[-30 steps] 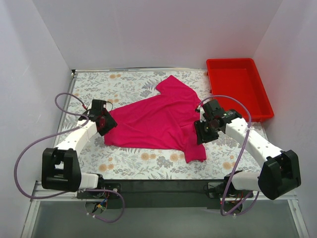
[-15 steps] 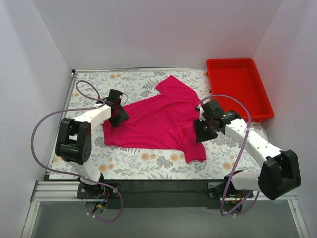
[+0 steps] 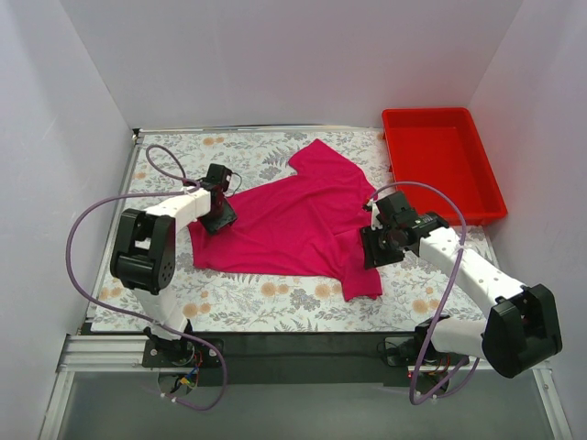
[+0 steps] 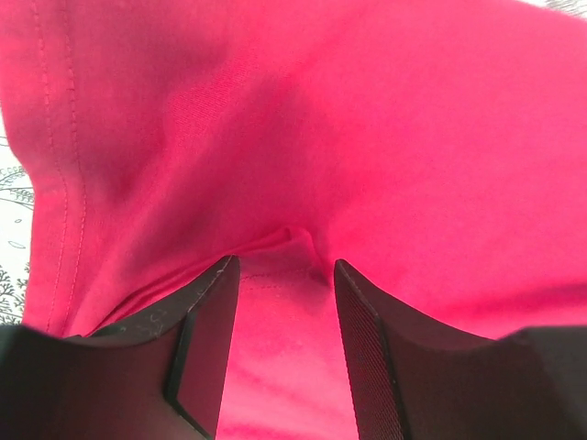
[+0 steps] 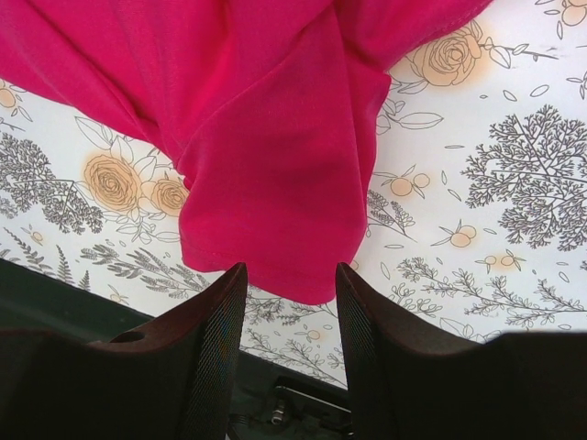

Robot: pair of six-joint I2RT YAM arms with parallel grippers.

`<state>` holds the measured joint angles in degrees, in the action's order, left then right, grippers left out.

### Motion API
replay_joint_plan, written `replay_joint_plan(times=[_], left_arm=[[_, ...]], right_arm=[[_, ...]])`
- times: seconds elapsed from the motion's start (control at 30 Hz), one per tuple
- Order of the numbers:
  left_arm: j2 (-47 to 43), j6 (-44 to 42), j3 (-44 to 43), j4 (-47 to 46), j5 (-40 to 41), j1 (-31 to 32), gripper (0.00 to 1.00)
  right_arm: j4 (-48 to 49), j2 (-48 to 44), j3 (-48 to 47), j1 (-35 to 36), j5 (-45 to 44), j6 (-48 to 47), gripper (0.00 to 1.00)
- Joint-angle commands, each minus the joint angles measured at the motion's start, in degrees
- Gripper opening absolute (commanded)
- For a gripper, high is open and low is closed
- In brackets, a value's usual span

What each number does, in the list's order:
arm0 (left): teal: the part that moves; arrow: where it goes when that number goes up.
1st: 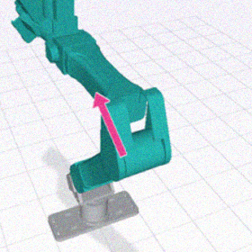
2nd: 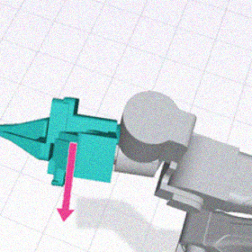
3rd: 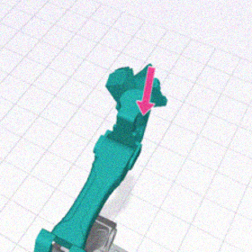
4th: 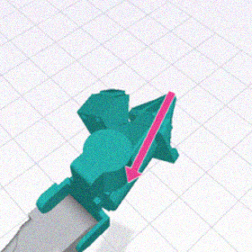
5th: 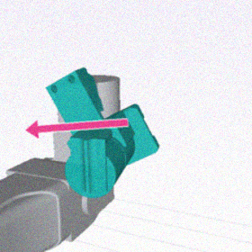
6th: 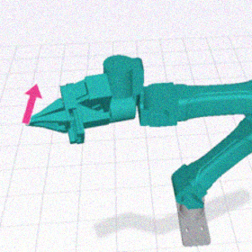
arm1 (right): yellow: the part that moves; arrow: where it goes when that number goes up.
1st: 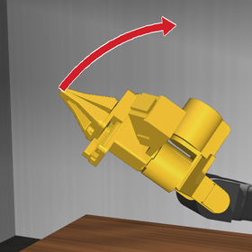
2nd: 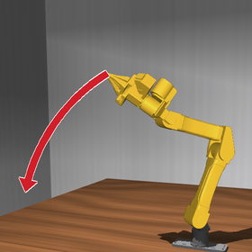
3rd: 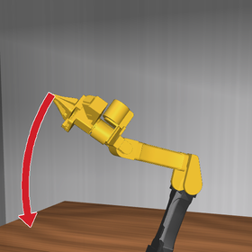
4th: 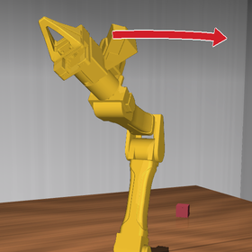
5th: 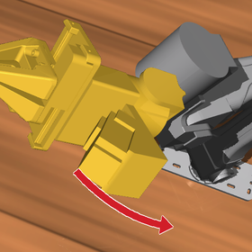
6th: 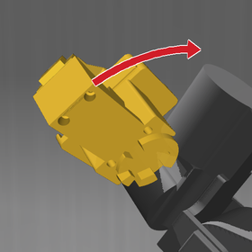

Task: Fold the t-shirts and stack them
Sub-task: Flatten the tshirt out

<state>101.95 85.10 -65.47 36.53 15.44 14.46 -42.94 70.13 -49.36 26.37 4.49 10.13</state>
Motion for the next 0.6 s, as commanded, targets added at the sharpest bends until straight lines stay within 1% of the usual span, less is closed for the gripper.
replay_joint_plan(times=[0.0,0.2,0.23,0.3,0.33,0.37,0.43,0.47,0.57], left_arm=[[1.1,0.3,-2.2,1.9,2.8,0.9,0.43],[3.6,-0.1,-5.0,3.7,4.4,1.6,0.39],[3.8,-0.2,-5.2,4.0,4.8,1.8,0.35],[4.0,-0.5,-6.0,5.1,5.6,1.8,0.31],[3.9,-0.5,-6.2,5.4,5.7,1.8,0.27],[3.6,-0.6,-6.2,5.8,6.3,1.8,0.25],[2.3,-0.9,-6.0,6.4,6.8,1.9,0.17],[1.7,-1.0,-5.8,6.6,7.1,1.9,0.11],[-0.9,-1.6,-5.1,7.4,8.3,1.9,0.05]], right_arm=[[2.4,-1.7,1.6,0.0,0.5,-0.3,0.43],[3.9,-2.2,4.0,0.0,1.1,-0.3,0.43],[4.0,-2.4,4.3,0.0,1.2,-0.2,0.43],[4.3,-2.7,5.1,0.0,1.5,0.1,0.43],[4.4,-2.9,5.2,0.0,1.6,0.2,0.43],[4.5,-3.2,5.5,0.0,1.6,0.3,0.43],[5.0,-3.2,5.9,0.0,1.5,0.5,0.43],[5.0,-3.2,6.1,0.0,1.5,0.6,0.43],[5.2,-3.3,6.0,-0.1,1.6,0.8,0.43]])
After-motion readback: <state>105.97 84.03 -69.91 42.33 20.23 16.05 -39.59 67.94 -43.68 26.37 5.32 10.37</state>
